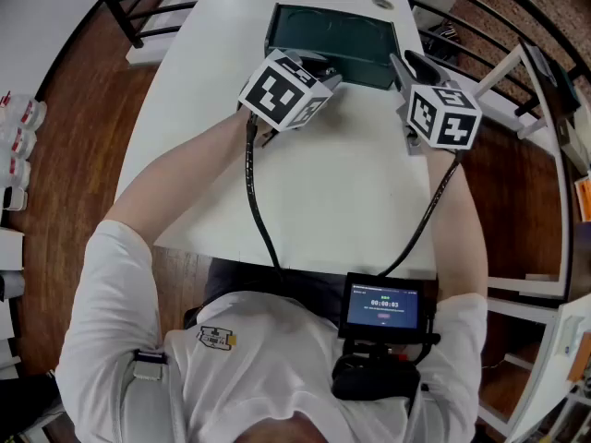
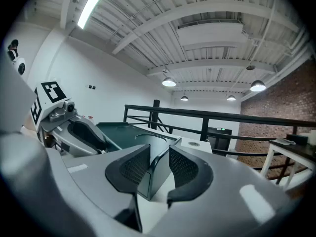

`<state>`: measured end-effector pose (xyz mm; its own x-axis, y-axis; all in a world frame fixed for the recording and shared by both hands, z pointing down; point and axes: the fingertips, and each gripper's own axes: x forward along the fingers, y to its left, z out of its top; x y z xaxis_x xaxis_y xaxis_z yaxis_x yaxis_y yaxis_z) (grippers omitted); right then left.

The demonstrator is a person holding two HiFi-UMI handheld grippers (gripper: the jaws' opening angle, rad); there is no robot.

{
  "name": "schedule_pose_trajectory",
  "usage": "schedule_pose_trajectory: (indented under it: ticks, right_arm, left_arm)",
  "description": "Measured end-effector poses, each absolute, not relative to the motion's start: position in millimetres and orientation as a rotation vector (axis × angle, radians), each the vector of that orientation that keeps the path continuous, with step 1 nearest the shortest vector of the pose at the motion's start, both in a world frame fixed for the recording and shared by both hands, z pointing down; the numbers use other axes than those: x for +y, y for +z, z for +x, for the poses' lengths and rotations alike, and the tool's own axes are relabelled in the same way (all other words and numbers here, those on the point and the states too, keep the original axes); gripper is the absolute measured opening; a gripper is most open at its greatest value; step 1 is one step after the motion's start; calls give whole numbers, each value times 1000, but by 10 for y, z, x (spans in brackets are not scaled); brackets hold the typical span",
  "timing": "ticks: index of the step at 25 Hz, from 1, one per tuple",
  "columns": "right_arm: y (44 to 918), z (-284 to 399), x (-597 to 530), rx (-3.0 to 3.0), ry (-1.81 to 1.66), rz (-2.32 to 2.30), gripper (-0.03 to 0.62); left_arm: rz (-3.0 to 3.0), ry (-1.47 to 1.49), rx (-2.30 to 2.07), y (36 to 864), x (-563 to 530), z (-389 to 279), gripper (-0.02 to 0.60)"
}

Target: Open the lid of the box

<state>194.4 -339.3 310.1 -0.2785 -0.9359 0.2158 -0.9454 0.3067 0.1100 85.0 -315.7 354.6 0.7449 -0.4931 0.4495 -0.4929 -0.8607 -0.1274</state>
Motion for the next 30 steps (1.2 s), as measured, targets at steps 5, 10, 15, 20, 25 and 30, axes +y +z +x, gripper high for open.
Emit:
schedule_pose_trajectory:
  ticks: [5, 10, 15, 20, 25, 30]
  right_arm:
    - [3082, 1940, -3408, -2337, 59, 1735, 106]
    - [3087, 1941, -3410, -2350, 57, 1746, 95]
    - [3088, 1935, -3416, -2354, 52, 1736, 95]
    - [3081, 1923, -3414, -2360, 52, 1730, 95]
    - [3088, 1942, -3410, -2362, 58, 1726, 95]
    - [3097, 1960, -3416, -2378, 82, 1711, 97]
  left_arm:
    - [-2786, -855, 840, 3566, -3166, 885, 70]
    - [-2596, -921, 777, 3587, -3133, 911, 60]
    - [-2561, -938, 731, 3591, -3119, 903, 52]
    - [-2590, -941, 689, 3580, -2975, 859, 52]
    - [-2599, -942, 628, 3588, -2621, 801, 51]
    - [-2603, -942, 609, 3606, -2357, 759, 49]
